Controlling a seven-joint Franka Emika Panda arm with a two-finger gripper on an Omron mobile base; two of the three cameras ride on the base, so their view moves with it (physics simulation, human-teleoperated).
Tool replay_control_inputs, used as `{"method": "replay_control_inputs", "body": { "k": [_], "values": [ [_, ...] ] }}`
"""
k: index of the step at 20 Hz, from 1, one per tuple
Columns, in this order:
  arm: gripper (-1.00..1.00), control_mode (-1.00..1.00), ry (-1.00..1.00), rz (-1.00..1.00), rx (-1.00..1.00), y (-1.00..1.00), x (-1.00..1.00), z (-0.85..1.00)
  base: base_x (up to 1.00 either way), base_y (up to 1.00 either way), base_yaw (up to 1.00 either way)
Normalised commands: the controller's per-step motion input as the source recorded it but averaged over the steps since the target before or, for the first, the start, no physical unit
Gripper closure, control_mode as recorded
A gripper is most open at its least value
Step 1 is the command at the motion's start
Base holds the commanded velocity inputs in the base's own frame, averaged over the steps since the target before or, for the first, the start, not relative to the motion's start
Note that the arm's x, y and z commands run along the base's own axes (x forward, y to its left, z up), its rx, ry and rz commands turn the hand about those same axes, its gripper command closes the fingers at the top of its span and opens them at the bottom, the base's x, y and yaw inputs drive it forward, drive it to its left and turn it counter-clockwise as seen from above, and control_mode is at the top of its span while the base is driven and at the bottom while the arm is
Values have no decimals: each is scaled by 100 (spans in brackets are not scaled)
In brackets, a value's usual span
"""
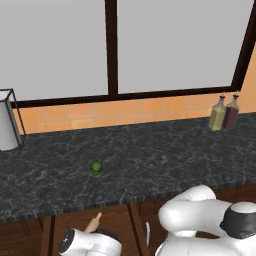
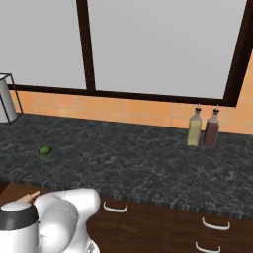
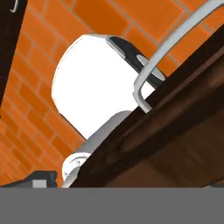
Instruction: Pick the rolling pin from the drawer and place it on the counter.
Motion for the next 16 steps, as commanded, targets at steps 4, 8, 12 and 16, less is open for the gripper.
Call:
{"method": "replay_control_inputs", "body": {
  "k": [4,8,12,16],
  "values": [
    [-100,-100,0,20,0,-86,-100,-15,0,0,0],
    [-100,-100,-1,11,5,-52,-100,52,0,0,0],
    [-100,-100,0,7,2,1,-44,100,0,0,0],
    [-100,-100,-20,8,15,10,59,100,0,0,0]
  ]
}}
